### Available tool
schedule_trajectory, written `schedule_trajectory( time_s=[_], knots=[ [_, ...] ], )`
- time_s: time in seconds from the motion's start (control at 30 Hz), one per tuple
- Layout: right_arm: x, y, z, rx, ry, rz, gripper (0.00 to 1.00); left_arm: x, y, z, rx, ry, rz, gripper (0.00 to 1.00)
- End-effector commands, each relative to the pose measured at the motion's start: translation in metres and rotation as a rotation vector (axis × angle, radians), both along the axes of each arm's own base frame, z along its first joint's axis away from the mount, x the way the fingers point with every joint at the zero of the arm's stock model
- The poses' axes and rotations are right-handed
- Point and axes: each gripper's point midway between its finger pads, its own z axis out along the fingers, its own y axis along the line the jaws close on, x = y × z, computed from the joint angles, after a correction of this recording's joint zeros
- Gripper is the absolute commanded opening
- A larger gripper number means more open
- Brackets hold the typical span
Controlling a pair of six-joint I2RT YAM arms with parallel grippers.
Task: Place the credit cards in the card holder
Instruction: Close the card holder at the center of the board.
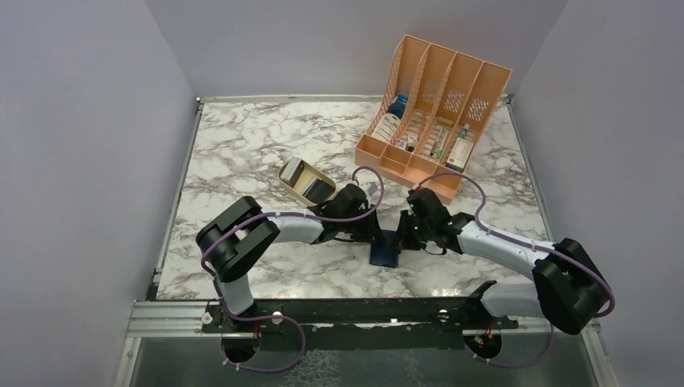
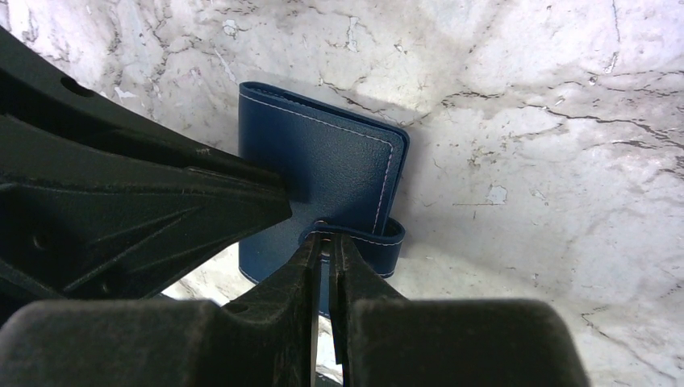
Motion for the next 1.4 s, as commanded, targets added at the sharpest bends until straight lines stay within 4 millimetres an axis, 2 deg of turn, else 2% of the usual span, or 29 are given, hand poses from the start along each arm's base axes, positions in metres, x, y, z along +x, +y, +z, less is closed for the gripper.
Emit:
schedule_trajectory(
  time_s=[0.0,0.13,0.23,0.3,0.4,0.5,0.63,0.87,1.13,1.37],
  knots=[
    [0.001,-0.03,-0.031,-0.205,0.011,-0.036,0.09,-0.014,0.012,-0.024,0.065,0.047,-0.006,0.16],
    [0.0,-0.035,-0.036,-0.264,0.024,-0.03,0.09,-0.015,0.013,-0.025,0.064,0.052,-0.003,0.16],
    [0.002,-0.035,-0.031,-0.271,0.015,-0.03,0.08,-0.015,0.014,-0.024,0.062,0.051,0.0,0.16],
    [0.007,-0.026,-0.018,-0.228,-0.013,-0.024,0.09,-0.014,0.014,-0.021,0.062,0.045,0.001,0.16],
    [0.016,-0.012,0.015,-0.127,-0.08,-0.026,0.12,-0.008,0.015,-0.015,0.077,0.02,0.001,0.16],
    [0.015,-0.01,0.034,-0.061,-0.126,-0.051,0.15,-0.006,0.015,-0.012,0.077,0.011,0.004,0.16],
    [0.004,-0.013,0.033,-0.013,-0.134,-0.066,0.18,-0.007,0.015,-0.015,0.081,0.017,-0.002,0.16],
    [-0.006,-0.007,0.025,0.056,-0.109,-0.066,0.18,-0.009,0.015,-0.017,0.078,0.021,-0.002,0.16],
    [-0.005,-0.003,0.015,0.08,-0.107,-0.066,0.17,-0.008,0.016,-0.016,0.079,0.019,0.002,0.16],
    [0.001,0.002,0.016,0.095,-0.127,-0.055,0.15,-0.008,0.016,-0.018,0.078,0.022,0.003,0.16]
  ],
)
